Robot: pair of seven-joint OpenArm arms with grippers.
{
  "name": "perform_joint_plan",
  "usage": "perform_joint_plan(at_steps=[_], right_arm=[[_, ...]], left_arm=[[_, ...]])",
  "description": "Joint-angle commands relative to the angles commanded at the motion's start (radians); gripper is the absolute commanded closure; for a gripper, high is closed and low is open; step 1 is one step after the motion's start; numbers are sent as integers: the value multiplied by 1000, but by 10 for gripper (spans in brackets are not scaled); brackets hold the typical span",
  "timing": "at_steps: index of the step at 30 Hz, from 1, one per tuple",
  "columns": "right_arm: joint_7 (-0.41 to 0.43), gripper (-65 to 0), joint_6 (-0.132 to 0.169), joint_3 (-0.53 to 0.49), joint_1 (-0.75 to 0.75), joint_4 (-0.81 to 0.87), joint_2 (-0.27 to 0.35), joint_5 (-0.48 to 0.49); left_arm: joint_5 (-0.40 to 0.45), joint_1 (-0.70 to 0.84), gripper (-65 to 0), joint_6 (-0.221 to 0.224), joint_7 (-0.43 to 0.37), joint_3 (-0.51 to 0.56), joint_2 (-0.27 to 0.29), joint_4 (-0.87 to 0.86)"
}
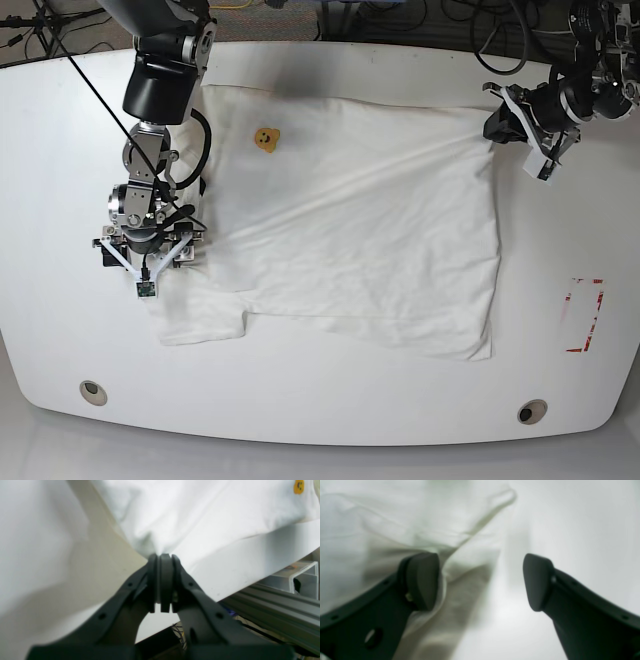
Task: Fold the T-shirt properly
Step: 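Lower the right gripper onto the shirt hem corner and grasp it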
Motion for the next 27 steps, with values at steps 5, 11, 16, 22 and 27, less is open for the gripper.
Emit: perform_joint_plan(at_steps=[5, 11, 16, 22, 27], right_arm=[[-15, -491, 0, -2, -11, 51, 15, -8], [-26, -493, 0, -2, -11, 51, 55, -3], [-26, -493, 2, 2, -12, 49, 92, 2], [-115, -490, 75, 2, -11, 107, 83, 0], [-219, -490, 117, -2, -11, 252, -32, -6]], left_arm=[[2, 0, 0, 0, 0, 0, 0, 0], [2, -2, 0, 0, 0, 0, 0, 0], [2, -2, 0, 0, 0, 0, -3, 0], [2, -14, 0, 0, 2, 3, -2, 0], [2, -15, 0, 0, 2, 3, -2, -2]])
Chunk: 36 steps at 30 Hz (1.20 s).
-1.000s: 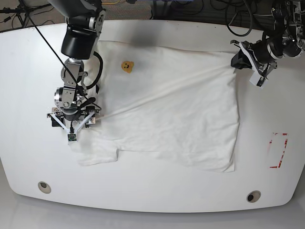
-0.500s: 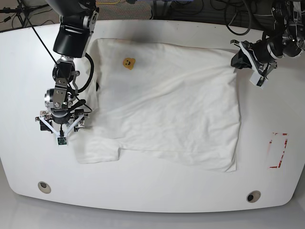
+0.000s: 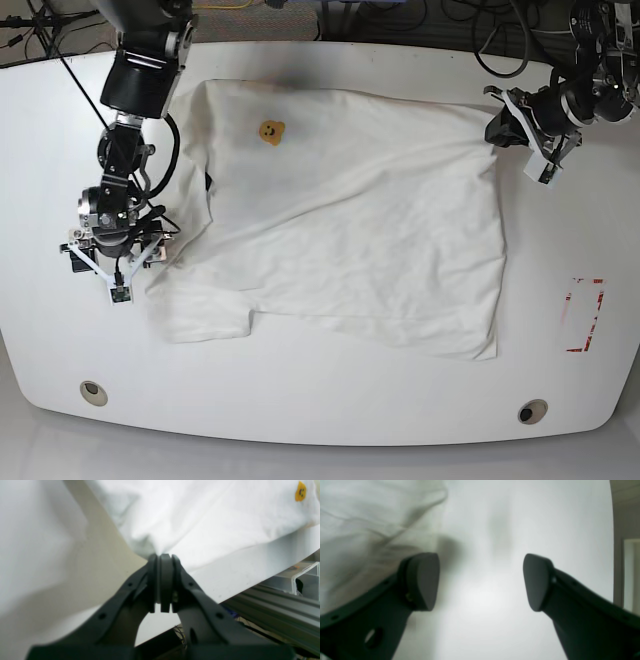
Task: Fold the T-shirt properly
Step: 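Lower the right gripper onto the shirt hem corner and grasp it, then drag the held hem corner with the right gripper to smooth the shirt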
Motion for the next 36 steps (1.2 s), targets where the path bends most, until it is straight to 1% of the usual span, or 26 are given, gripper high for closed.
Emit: perform_joint_plan(at_steps=[1, 2, 3, 4, 6, 12, 15, 20, 24, 27, 36], right_arm=[[-17, -490, 3, -2, -5, 26, -25, 0], [-23, -490, 5, -2, -6, 35, -34, 0], [-40, -490, 6, -3, -8, 57, -64, 0], [-49, -490, 6, -3, -11, 60, -80, 0], [-54, -490, 6, -3, -23, 61, -112, 0], [-51, -490, 6, -5, -69, 60, -170, 0], [-48, -490, 6, -5, -92, 58, -183, 0], [0, -490, 6, -5, -143, 52, -181, 2], [12, -490, 6, -5, -158, 9, -176, 0], [14, -490, 6, -2, -161, -11, -158, 3], [28, -490, 6, 3, -163, -3, -95, 0]], left_arm=[[0, 0, 0, 0, 0, 0, 0, 0], [0, 0, 0, 0, 0, 0, 0, 0], [0, 0, 0, 0, 0, 0, 0, 2], [0, 0, 0, 0, 0, 0, 0, 2], [0, 0, 0, 0, 0, 0, 0, 2], [0, 0, 0, 2, 0, 0, 0, 2], [0, 0, 0, 2, 0, -2, -2, 2], [0, 0, 0, 0, 0, -2, -2, 2], [0, 0, 0, 0, 0, -2, -2, 2], [0, 0, 0, 0, 0, -3, -2, 2], [0, 0, 0, 0, 0, -3, -2, 0]])
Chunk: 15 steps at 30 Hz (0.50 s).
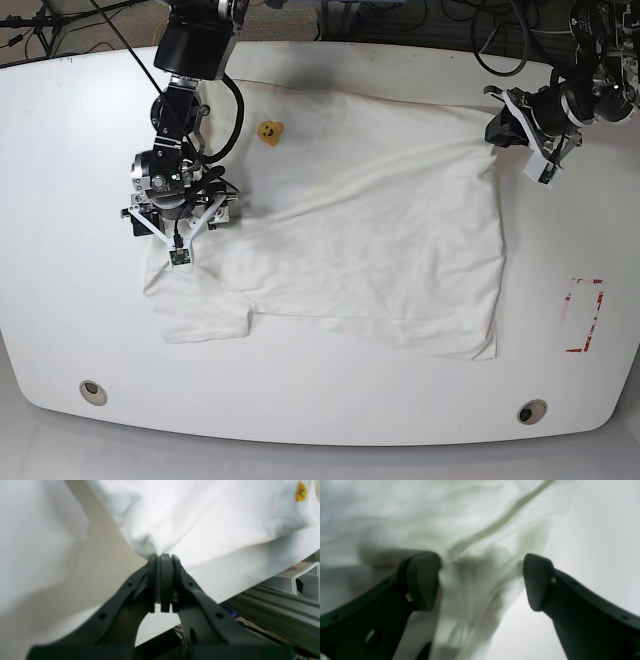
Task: Fold the T-shirt properly
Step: 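Drag the held hem corner with the right gripper to smooth the shirt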
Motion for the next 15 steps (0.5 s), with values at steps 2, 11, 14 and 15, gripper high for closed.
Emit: perform_joint_plan(at_steps=[2, 11, 14, 15], right_arm=[[0, -490, 0, 0, 0, 14, 18, 0], [-15, -490, 0, 2, 0, 49, 84, 0], [-28, -490, 0, 2, 3, 49, 110, 0], [-28, -490, 0, 2, 3, 49, 124, 0]], left_arm=[[0, 0, 0, 0, 0, 0, 0, 0], [0, 0, 0, 0, 0, 0, 0, 0], [0, 2, 0, 0, 0, 0, 0, 0], [0, 2, 0, 0, 0, 0, 0, 0]])
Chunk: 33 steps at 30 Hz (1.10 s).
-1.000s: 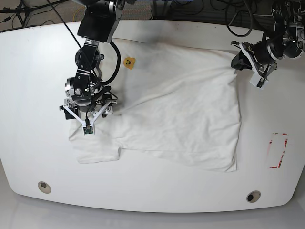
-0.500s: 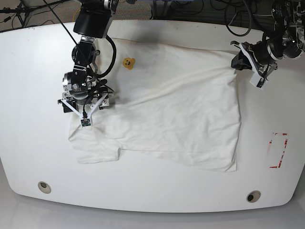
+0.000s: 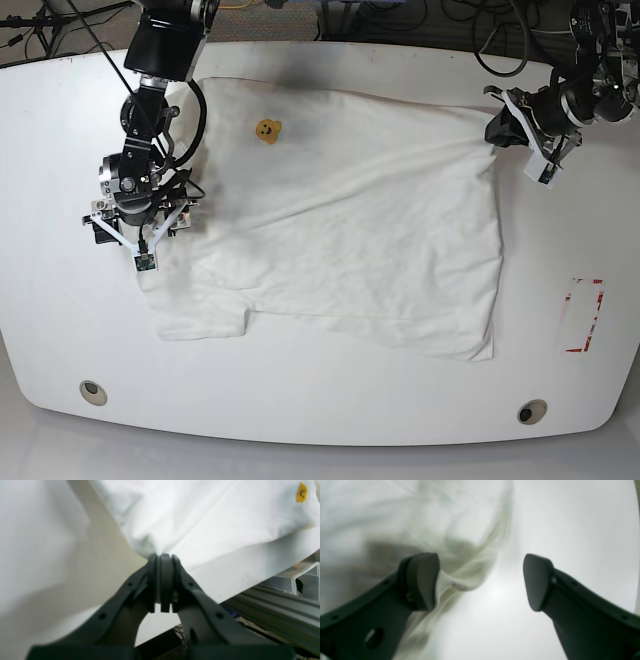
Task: Fold the T-shirt properly
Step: 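Drag the held hem corner with the right gripper to smooth the shirt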
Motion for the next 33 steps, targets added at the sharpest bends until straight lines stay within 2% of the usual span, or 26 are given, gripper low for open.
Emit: perform_joint_plan(at_steps=[6, 15, 21, 26, 30, 33], right_arm=[[0, -490, 0, 0, 3, -5, 43, 6], [5, -490, -2, 8, 38, -37, 32, 8], [74, -490, 5, 158, 127, -161, -11, 17], [97, -490, 74, 258, 204, -276, 11, 77], [97, -490, 103, 316, 227, -341, 25, 129], [97, -490, 107, 338, 226, -353, 26, 167]], left_arm=[[0, 0, 0, 0, 0, 0, 0, 0], [-5, -2, 0, 0, 0, 0, 0, 2], [-5, -2, 0, 0, 0, 0, 0, 2], [-6, -3, 0, 0, 0, 0, 0, 2], [-6, -6, 0, 0, 0, 0, 0, 3], [-6, -18, 0, 0, 0, 0, 2, 3]])
